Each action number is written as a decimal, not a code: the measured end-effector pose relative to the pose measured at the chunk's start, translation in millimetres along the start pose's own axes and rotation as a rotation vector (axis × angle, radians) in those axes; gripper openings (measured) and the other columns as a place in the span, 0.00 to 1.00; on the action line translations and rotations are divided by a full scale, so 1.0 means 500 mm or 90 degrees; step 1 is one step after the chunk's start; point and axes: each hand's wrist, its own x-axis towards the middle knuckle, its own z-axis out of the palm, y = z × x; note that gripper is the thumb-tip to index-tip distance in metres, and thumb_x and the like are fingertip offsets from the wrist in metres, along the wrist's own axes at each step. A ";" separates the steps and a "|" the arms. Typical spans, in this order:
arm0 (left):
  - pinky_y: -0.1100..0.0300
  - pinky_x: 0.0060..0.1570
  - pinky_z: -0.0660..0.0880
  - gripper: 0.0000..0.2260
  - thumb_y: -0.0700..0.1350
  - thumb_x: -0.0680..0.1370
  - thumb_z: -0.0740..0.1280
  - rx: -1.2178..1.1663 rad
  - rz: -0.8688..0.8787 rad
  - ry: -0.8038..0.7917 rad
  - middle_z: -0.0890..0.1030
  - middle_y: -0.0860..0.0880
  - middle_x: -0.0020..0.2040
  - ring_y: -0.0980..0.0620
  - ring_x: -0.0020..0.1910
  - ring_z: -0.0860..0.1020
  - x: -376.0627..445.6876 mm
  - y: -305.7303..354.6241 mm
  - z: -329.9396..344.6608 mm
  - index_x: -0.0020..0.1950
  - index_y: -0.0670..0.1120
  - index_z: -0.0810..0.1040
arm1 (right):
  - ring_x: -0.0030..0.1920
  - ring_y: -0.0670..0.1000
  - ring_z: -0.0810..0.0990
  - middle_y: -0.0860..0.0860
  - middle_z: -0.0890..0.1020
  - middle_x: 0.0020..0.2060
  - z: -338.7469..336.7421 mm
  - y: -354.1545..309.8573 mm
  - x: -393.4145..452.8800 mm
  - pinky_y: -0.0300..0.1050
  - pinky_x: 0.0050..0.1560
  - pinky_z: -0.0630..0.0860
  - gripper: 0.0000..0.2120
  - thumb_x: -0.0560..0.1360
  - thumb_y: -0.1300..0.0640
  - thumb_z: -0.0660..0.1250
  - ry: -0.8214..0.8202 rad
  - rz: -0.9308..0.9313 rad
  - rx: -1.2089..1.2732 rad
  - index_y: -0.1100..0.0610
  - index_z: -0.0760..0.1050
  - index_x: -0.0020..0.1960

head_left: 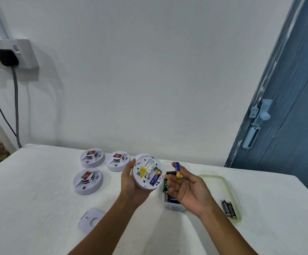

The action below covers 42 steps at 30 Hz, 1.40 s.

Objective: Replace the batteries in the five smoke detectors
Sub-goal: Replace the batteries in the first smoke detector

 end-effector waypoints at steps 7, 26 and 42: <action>0.47 0.54 0.72 0.27 0.58 0.75 0.59 0.004 -0.003 -0.023 0.80 0.38 0.56 0.41 0.51 0.77 -0.004 0.003 0.003 0.67 0.42 0.74 | 0.42 0.61 0.85 0.63 0.84 0.44 0.005 0.005 0.004 0.45 0.32 0.80 0.03 0.73 0.61 0.62 -0.013 -0.026 -0.077 0.57 0.72 0.47; 0.47 0.53 0.74 0.27 0.59 0.77 0.57 0.017 -0.004 -0.018 0.79 0.38 0.59 0.40 0.54 0.77 -0.003 0.003 0.004 0.67 0.42 0.74 | 0.27 0.51 0.77 0.61 0.83 0.40 0.015 0.013 0.003 0.39 0.27 0.72 0.08 0.76 0.65 0.67 0.052 -0.106 -0.320 0.60 0.77 0.55; 0.51 0.45 0.73 0.23 0.57 0.77 0.56 0.075 0.008 -0.015 0.81 0.40 0.46 0.43 0.44 0.78 -0.016 0.002 0.020 0.54 0.41 0.80 | 0.32 0.49 0.79 0.55 0.86 0.40 0.019 0.030 0.007 0.43 0.37 0.76 0.16 0.72 0.66 0.72 0.035 -0.234 -0.593 0.61 0.79 0.59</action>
